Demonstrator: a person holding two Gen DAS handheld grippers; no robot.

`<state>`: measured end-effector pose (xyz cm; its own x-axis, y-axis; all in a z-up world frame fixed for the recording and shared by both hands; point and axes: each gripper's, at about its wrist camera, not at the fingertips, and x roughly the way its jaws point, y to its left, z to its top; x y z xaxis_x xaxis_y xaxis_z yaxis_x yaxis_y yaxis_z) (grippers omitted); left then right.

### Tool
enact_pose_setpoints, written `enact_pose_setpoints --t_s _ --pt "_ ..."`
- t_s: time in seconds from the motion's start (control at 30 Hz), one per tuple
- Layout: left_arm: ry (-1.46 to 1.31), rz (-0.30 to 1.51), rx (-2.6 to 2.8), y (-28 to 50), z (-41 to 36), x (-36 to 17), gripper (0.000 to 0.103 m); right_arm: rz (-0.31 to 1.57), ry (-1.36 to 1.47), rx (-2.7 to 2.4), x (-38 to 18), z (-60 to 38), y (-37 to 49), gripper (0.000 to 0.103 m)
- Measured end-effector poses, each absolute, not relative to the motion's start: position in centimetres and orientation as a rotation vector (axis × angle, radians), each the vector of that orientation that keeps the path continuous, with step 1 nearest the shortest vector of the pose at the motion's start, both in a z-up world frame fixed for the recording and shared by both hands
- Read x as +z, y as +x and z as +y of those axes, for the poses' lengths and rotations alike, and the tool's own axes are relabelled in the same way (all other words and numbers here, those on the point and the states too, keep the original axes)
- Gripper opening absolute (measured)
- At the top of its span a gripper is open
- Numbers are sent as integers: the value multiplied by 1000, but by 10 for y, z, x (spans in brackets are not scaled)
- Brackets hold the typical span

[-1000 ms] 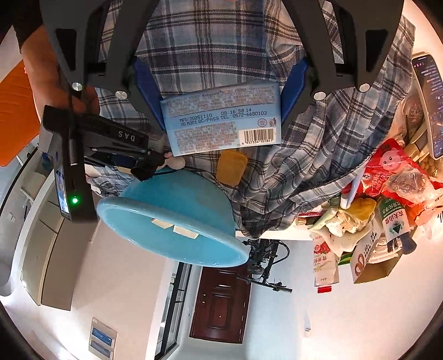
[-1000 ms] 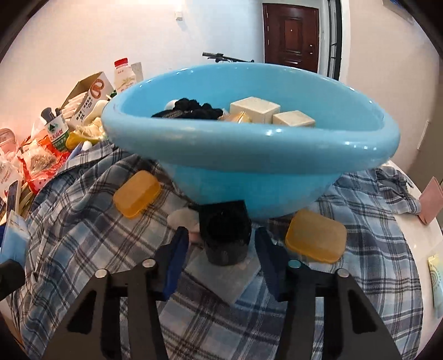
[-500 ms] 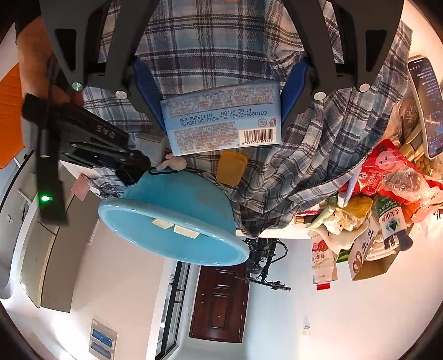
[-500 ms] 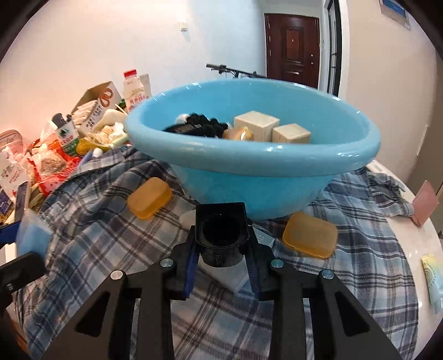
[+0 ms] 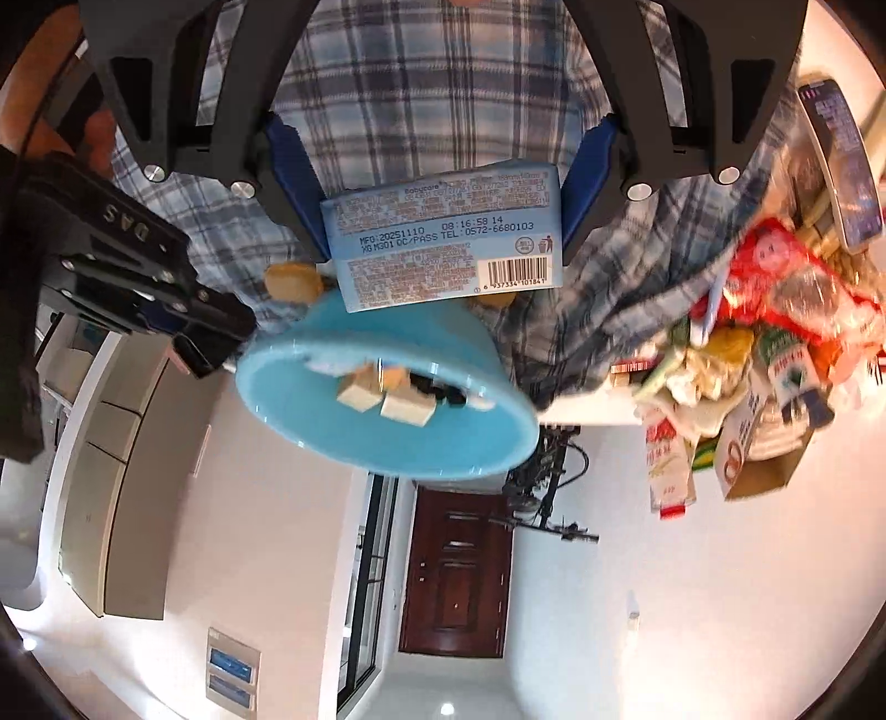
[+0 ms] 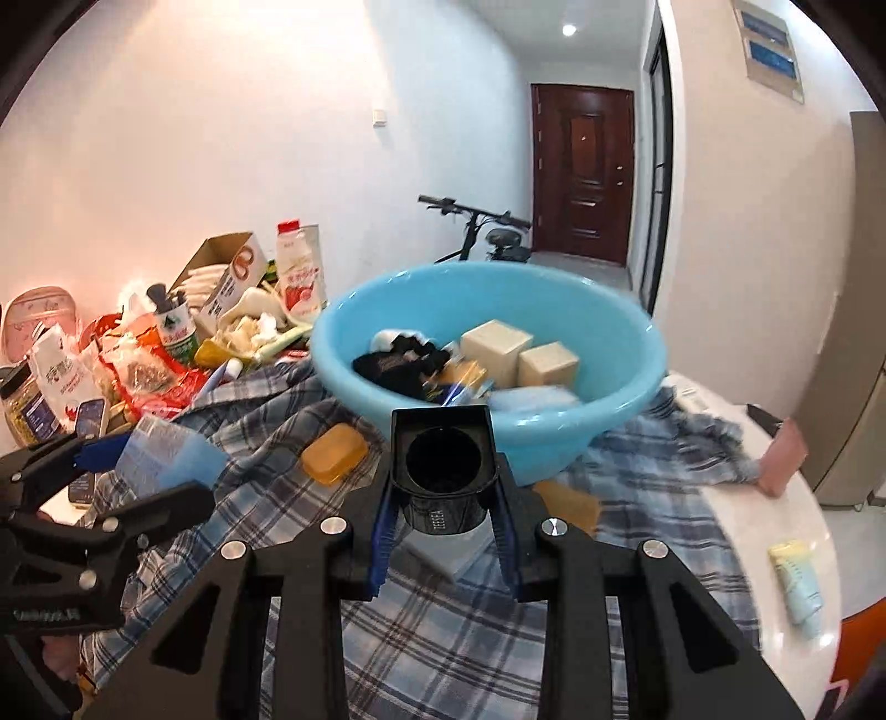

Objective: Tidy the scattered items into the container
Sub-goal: 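Carry the blue soap box over the light-blue basin with the left gripper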

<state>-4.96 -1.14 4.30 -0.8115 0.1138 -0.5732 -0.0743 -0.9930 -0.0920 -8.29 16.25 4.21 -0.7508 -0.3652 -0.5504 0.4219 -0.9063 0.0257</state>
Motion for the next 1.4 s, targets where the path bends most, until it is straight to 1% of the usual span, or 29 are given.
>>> enact_pose_setpoints --t_s 0.4,0.67,0.87,1.17,1.3,1.4 --pt "-746 -15 2914 -108 2 119 76 127 638 -2642 107 172 -103 33" --pt "-656 9 2949 -151 0 155 76 126 548 -2662 150 162 -135 33" --pt "-649 29 2963 -175 -1 152 76 139 532 -2672 159 150 -163 33" --pt "-737 -23 2956 -214 -8 122 76 102 623 -2656 128 138 -217 33" --pt "-764 14 2974 -225 -5 113 76 85 662 -2651 114 137 -232 33" --pt "-794 -5 2958 -229 -6 109 76 129 682 -2666 109 132 -240 33"
